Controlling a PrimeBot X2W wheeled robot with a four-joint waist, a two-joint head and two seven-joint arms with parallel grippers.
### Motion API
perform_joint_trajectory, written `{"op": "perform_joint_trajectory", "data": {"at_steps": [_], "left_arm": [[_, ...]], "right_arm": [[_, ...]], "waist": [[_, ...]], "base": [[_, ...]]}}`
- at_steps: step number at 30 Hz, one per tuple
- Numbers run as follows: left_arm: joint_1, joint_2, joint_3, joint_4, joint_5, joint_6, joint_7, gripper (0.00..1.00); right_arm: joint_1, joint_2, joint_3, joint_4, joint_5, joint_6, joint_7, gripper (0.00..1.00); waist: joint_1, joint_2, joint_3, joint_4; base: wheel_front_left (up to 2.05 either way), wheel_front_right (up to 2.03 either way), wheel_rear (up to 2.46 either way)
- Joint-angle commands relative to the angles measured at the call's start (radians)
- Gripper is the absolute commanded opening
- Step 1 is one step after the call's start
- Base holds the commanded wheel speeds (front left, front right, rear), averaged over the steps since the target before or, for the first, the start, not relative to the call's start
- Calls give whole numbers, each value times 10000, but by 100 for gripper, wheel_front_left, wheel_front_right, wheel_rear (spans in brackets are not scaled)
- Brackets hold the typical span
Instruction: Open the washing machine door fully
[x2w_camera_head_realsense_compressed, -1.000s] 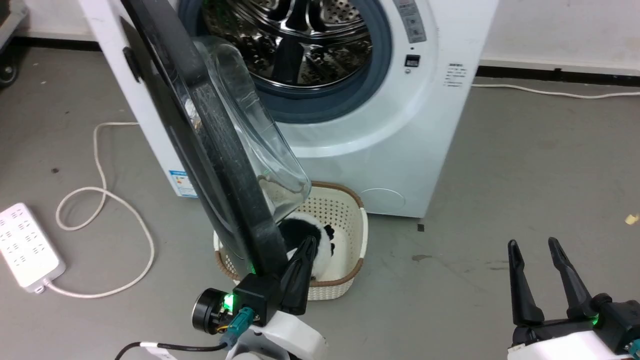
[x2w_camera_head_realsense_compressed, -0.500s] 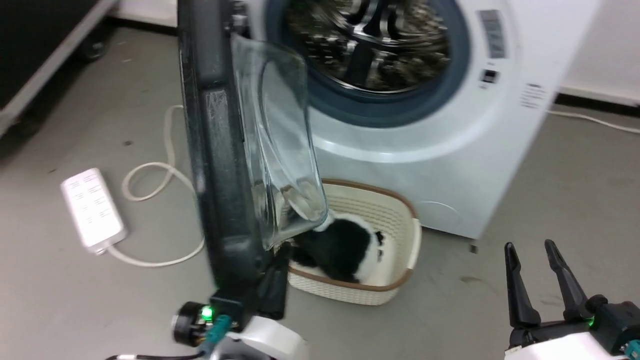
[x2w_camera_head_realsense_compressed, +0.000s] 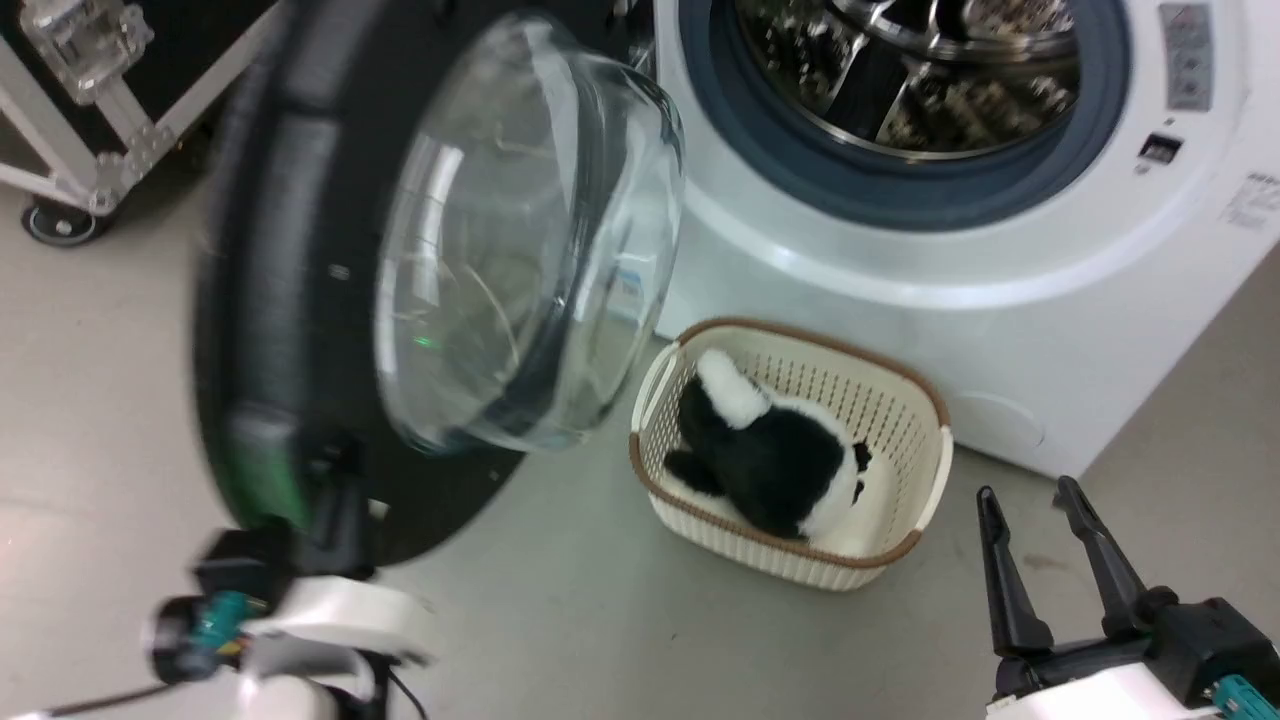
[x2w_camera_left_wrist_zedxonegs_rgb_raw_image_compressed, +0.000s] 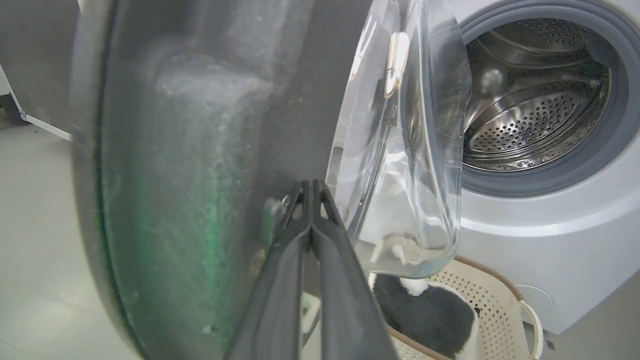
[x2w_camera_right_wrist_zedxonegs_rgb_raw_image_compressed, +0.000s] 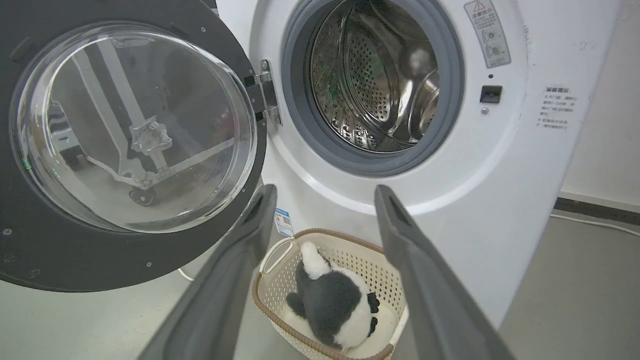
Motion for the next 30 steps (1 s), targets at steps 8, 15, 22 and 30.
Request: {"op": "perform_joint_trajectory", "data": {"at_steps": [8, 15, 22, 30], "left_arm": [[-981, 897, 1542, 621, -899, -86, -105, 0], [-2027, 1824, 2643, 1848, -1639, -376, -99, 0], [-2994, 2658, 3387, 3307, -2058, -642, -107, 0], [-3434, 2888, 3752, 3836, -1783, -969, -122, 0]], "right_arm": [[-429, -65, 32, -139, -445, 8, -43, 100], [-638, -375, -12, -254, -512, 8, -44, 100], [-850, -586, -90, -352, -485, 8, -44, 100], [-927, -585, -174, -300, -479, 8, -44, 100]], "waist": [[0, 0, 1048, -167], [0, 0, 1763, -497], [0, 0, 2214, -792], [0, 0, 2144, -966]], "base": [[0, 0, 0], [0, 0, 0], [0, 0, 0], [0, 0, 0]]}}
